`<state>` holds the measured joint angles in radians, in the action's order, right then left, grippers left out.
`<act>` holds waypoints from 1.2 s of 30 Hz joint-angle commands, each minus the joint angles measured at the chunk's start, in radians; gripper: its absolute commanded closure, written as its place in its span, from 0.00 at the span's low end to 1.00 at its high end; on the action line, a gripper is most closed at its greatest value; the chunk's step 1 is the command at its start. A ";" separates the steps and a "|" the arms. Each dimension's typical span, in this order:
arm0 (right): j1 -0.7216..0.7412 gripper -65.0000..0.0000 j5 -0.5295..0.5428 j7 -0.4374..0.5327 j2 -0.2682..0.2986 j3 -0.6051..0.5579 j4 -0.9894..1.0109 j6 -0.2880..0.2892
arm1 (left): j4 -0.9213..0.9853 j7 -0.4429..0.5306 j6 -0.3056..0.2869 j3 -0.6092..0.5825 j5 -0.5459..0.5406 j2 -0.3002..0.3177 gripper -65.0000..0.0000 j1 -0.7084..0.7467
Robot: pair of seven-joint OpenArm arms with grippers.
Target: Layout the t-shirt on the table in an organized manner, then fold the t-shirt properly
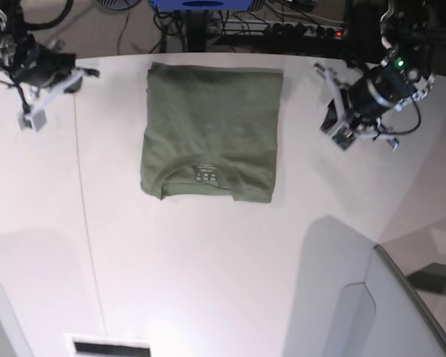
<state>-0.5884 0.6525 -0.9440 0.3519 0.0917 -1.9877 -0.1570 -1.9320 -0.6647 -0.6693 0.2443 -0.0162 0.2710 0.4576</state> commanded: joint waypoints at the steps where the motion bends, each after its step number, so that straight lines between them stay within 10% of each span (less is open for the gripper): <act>1: -0.049 1.00 0.008 0.007 0.012 0.024 -0.014 0.006 | -0.014 0.023 0.004 0.030 -0.009 0.009 1.00 0.053; 8: -0.244 1.00 0.005 0.052 0.016 0.003 0.017 0.006 | 0.107 0.184 0.004 0.063 -0.008 -0.008 1.00 0.292; 18: 0.002 1.00 -0.369 0.305 -0.029 -0.556 0.828 0.006 | 0.971 0.669 0.009 0.033 0.029 -0.085 1.00 0.135; 21: 0.195 1.00 -0.434 0.509 -0.119 -0.663 1.396 0.006 | 1.370 0.865 0.139 0.007 0.137 -0.085 1.00 -0.015; 24: 0.339 1.00 -0.443 0.948 -0.184 -0.761 1.907 0.007 | 1.830 1.069 0.322 -0.076 0.282 -0.086 1.00 -0.194; 28: 0.342 1.00 -0.440 1.417 -0.189 -0.821 1.988 0.007 | 1.932 1.215 0.524 -0.193 0.447 -0.132 1.00 -0.280; 36: 0.313 1.00 -0.440 1.502 -0.213 -0.636 1.889 0.007 | 1.873 1.112 0.564 -0.208 0.477 -0.140 1.00 -0.291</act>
<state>-0.2550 0.2062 0.5560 0.1291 -0.5411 -0.1051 -0.1444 -0.0559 0.4305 -0.1032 0.0376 0.4629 0.1349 0.1650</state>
